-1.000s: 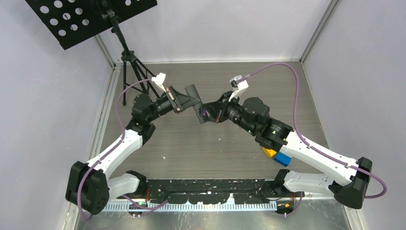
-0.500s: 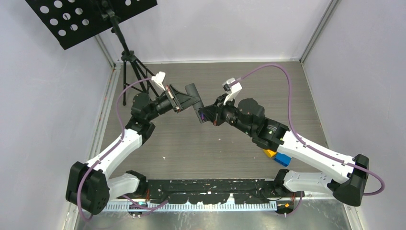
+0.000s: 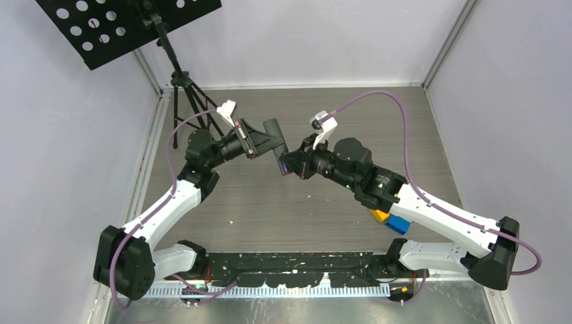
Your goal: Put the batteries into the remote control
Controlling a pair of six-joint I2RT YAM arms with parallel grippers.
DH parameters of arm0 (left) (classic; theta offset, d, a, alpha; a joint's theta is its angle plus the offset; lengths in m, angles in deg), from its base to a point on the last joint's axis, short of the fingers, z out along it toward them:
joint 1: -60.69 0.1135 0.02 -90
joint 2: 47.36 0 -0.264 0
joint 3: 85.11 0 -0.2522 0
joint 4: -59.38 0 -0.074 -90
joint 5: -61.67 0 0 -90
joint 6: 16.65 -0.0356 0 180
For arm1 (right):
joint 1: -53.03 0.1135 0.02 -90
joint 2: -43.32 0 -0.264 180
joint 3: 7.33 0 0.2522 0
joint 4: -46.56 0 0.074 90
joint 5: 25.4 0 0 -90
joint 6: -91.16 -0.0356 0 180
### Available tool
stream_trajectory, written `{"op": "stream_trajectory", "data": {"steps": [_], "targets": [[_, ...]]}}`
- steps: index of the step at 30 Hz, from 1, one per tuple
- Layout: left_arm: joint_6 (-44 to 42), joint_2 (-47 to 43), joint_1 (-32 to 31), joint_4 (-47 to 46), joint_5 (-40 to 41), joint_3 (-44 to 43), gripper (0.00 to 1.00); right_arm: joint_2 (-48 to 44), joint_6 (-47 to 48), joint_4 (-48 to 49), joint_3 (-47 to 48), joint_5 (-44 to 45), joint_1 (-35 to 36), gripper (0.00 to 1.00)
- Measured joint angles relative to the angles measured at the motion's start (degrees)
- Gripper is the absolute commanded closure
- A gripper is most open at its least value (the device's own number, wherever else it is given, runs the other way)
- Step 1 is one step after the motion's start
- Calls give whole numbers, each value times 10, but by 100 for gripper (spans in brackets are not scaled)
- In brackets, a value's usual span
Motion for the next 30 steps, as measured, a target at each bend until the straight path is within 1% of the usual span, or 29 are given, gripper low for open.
{"op": "stream_trajectory", "data": {"steps": [13, 23, 30], "targets": [[15, 2, 0, 7, 9, -2, 100, 3, -15, 4, -2, 13, 0, 94], [21, 2, -2, 63, 40, -10, 100, 9, -14, 23, -23, 57, 8, 94], [22, 2, -2, 93, 58, -22, 100, 13, -12, 46, -34, 83, 14, 89]]}}
